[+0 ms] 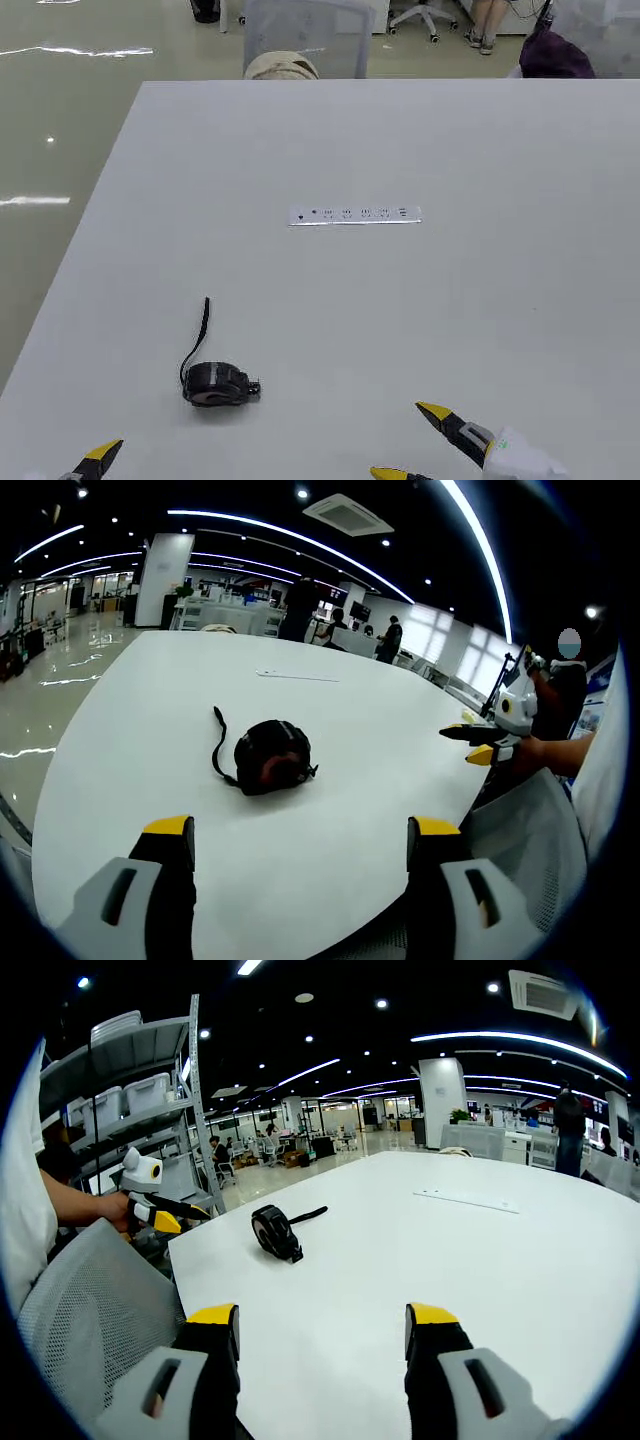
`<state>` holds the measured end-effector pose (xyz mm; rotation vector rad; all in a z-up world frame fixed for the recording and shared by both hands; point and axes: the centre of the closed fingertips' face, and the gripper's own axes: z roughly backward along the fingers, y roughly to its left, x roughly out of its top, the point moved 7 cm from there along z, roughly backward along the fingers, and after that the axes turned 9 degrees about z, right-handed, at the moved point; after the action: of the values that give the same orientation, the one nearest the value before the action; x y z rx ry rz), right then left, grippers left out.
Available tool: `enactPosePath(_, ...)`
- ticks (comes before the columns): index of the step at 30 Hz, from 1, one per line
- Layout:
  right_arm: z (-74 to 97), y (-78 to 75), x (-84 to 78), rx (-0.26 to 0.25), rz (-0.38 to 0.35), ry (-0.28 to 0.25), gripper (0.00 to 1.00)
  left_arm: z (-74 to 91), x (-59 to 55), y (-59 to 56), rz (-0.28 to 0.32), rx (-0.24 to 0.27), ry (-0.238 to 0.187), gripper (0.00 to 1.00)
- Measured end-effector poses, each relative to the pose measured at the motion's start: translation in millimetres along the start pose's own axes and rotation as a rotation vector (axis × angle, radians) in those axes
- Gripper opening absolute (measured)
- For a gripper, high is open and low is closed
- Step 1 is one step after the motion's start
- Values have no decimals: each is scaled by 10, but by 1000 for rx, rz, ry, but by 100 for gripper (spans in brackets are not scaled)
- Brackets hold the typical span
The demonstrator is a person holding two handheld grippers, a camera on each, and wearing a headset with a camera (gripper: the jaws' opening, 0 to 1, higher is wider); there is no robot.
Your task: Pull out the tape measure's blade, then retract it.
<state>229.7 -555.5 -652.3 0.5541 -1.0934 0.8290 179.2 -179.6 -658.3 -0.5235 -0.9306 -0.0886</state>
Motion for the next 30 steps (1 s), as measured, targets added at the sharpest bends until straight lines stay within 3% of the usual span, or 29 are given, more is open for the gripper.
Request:
enactPosePath(5,52,32,-24,-23,-6,3,71,9,-12,5,2,0,1,87)
enactPosePath(14,133,109,-46,-18,-9,9,74,15,-17,-20,6,1,2,87)
enactPosePath(30,167,85,-60,-26,-18,4,74,19,-17,-4,17,-10,0,86)
